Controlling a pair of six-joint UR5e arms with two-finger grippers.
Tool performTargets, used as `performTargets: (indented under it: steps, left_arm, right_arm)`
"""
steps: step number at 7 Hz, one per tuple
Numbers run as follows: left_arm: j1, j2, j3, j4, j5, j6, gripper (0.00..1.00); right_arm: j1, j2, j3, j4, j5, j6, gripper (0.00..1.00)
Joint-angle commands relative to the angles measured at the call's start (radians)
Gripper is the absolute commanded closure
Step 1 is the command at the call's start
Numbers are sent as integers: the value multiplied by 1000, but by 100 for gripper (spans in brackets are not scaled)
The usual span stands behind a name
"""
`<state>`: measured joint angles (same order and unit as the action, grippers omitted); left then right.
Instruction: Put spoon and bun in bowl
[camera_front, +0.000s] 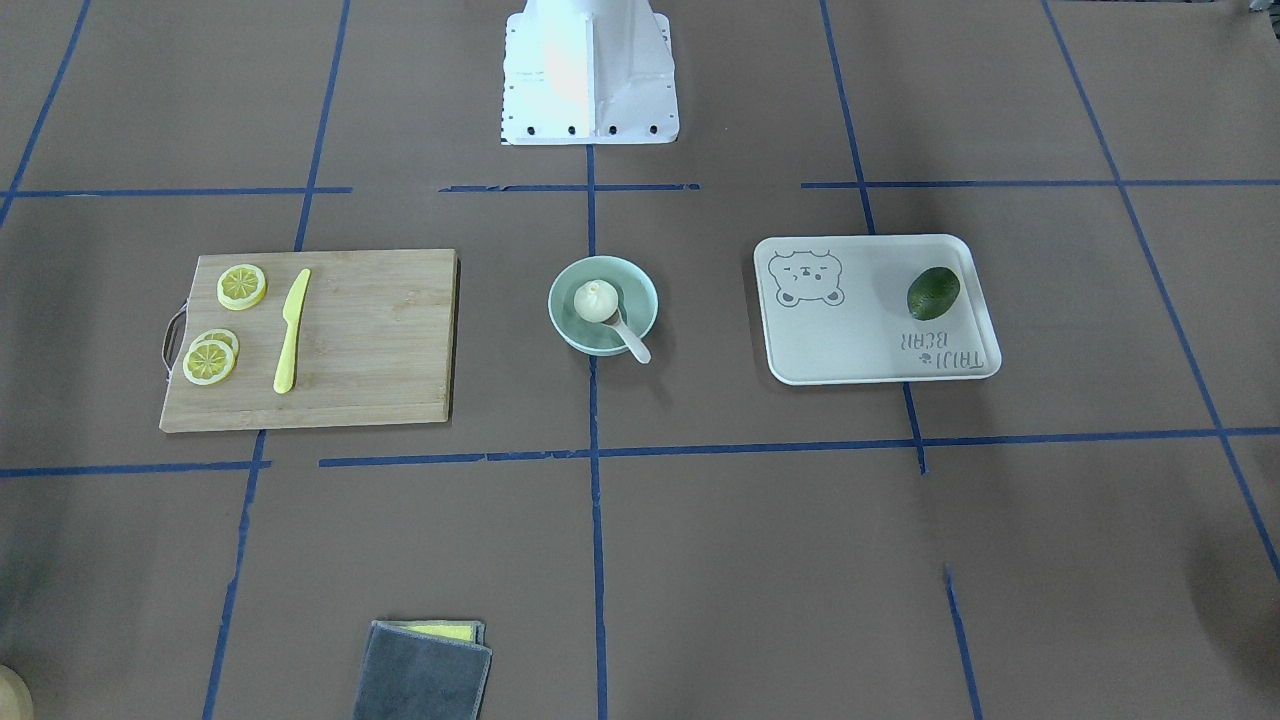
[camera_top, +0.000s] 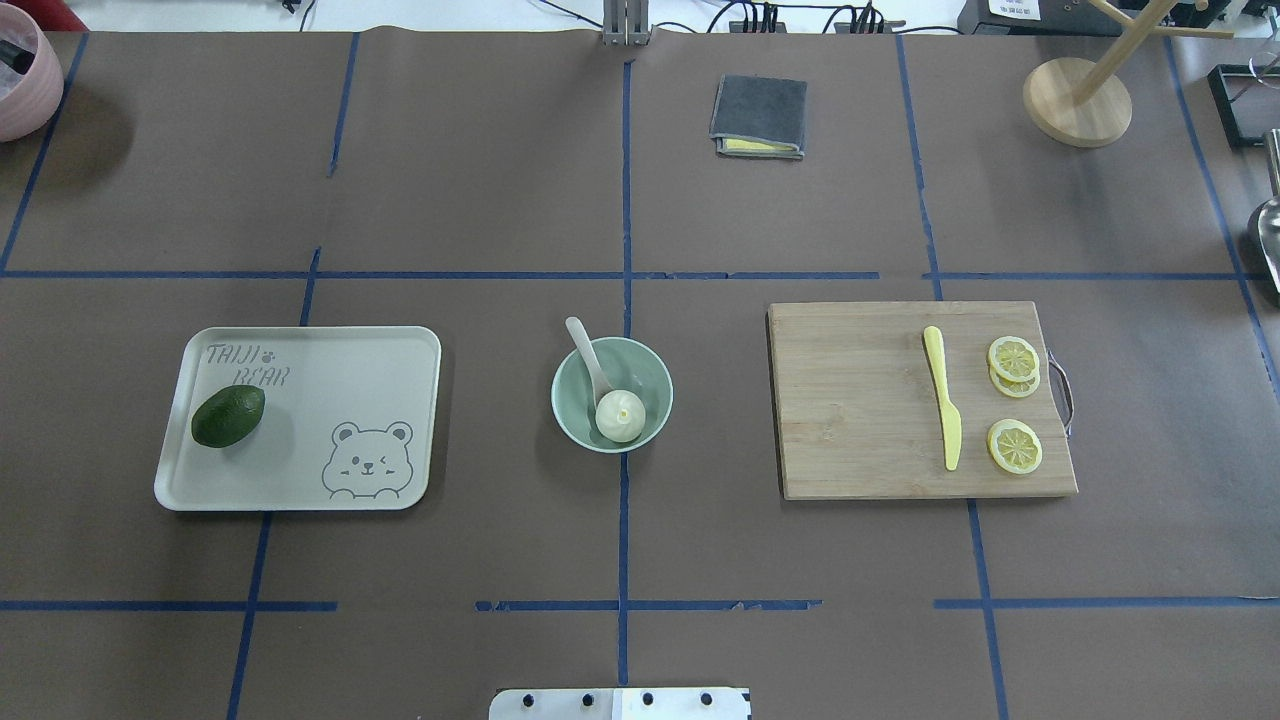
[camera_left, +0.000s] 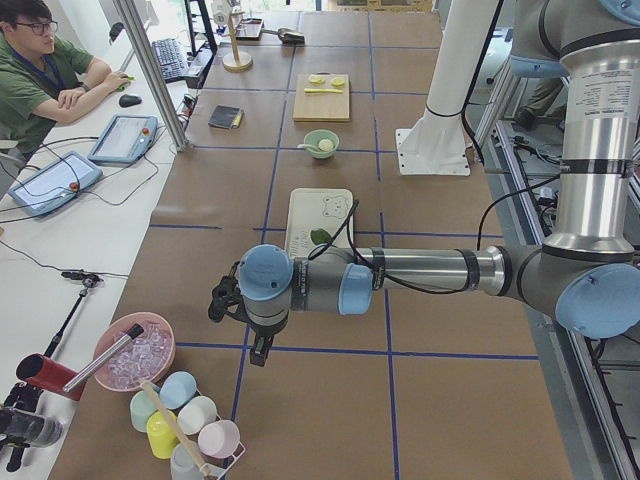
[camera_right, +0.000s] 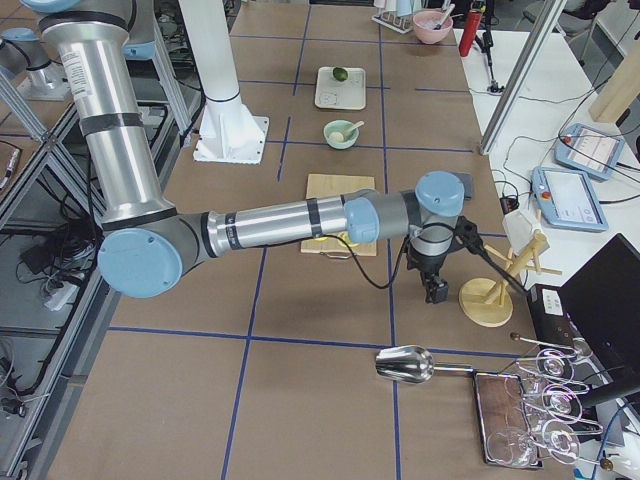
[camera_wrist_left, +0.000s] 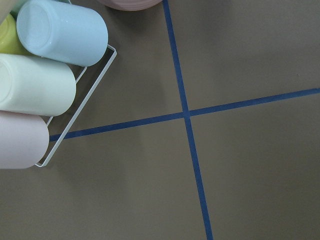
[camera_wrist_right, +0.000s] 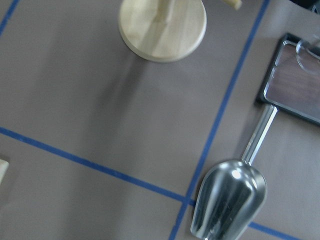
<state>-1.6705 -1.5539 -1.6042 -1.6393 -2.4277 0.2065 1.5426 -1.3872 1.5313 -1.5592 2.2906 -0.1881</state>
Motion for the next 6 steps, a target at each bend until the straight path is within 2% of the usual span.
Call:
performTargets:
  steps: [1, 2, 6]
  left_arm:
    - [0, 0, -8, -4, -2, 1, 0]
    - [0, 0, -10, -2, -2, 1, 0]
    - [3, 3, -17, 0, -2, 1, 0]
  right_arm:
    - [62, -148, -19, 77, -7, 16, 0]
    - [86, -162, -13, 150, 7, 18, 0]
    - [85, -212, -19, 243, 26, 13, 0]
